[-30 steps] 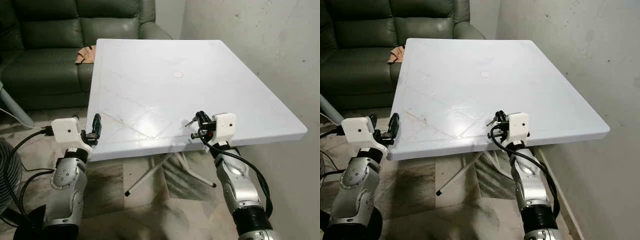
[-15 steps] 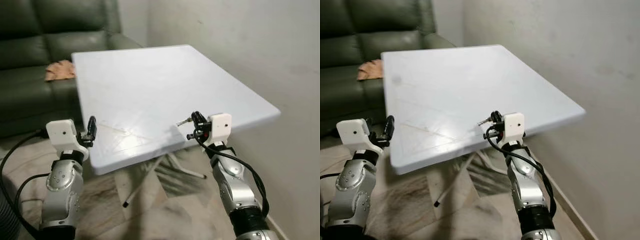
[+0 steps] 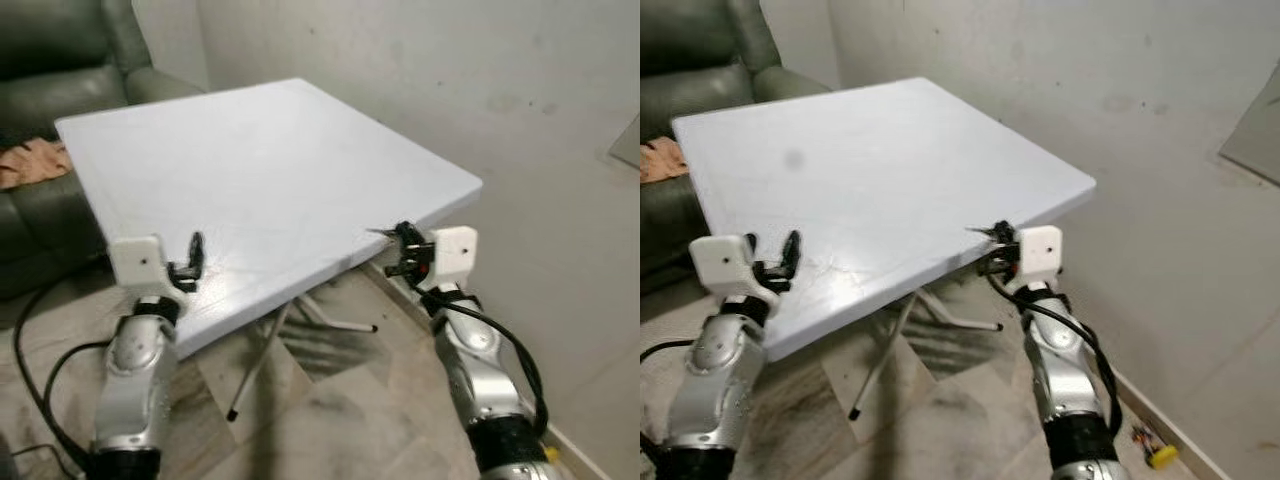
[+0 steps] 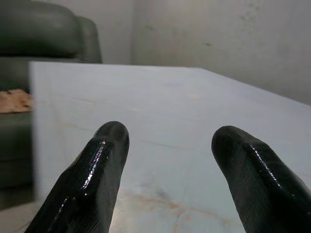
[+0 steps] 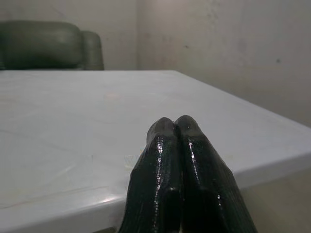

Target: Hang keys on a hook

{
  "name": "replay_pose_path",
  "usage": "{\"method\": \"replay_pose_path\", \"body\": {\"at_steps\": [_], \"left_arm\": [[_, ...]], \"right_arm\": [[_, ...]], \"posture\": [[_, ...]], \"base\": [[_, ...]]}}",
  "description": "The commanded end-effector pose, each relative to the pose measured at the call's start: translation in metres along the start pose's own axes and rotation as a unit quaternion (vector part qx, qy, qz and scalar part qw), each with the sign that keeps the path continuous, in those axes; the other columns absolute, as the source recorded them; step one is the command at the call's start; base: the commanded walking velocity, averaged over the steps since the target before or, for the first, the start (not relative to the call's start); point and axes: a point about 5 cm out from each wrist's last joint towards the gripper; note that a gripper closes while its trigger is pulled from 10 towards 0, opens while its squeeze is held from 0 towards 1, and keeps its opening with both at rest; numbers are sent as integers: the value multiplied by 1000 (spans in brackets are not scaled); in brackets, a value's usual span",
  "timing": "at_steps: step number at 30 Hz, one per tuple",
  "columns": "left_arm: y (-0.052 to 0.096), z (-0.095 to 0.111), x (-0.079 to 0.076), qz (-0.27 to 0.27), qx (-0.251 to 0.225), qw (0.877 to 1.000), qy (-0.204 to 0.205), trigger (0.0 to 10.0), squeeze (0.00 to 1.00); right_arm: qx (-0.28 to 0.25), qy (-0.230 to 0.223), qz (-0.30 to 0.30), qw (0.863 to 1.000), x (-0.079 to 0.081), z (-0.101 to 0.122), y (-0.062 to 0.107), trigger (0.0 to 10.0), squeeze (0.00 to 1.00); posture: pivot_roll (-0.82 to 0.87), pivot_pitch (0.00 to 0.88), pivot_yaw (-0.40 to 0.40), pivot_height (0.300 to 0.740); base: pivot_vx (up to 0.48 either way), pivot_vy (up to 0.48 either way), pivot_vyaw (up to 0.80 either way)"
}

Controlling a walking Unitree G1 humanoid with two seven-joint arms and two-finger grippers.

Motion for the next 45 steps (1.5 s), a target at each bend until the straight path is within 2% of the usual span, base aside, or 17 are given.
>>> {"method": "replay_pose_path", "body": {"at_steps": [1, 32, 36, 45], "left_arm": [[0, -1, -1, -5, 7, 1000, 3, 10000, 0], [3, -4, -5, -19, 15, 1000, 9, 10000, 0], [3, -3, -6, -22, 15, 1000, 7, 10000, 0], [3, -3, -6, -23, 18, 1000, 6, 10000, 0]], "right_arm": [[-10, -2, 1, 1000, 1, 3, 1, 10000, 0], [-9, 2, 11, 1000, 3, 1, 9, 10000, 0], [6, -5, 8, 1000, 3, -2, 8, 10000, 0], [10, -4, 8, 1000, 3, -4, 8, 10000, 0]], "posture": [[-66, 0, -13, 740], [-70, 0, -14, 740], [-69, 0, -13, 740], [-69, 0, -10, 740]], "base": [[0, 0, 0], [317, 0, 0], [342, 0, 0], [337, 0, -709]]}}
Point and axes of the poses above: a point about 5 cm out from each wrist's last joint towards the gripper, its own y axis pointing back from the gripper into the wrist, its own z axis along the axis of the wrist's last joint, x = y × z, and after that the axes turned 11 degrees about y, right-handed
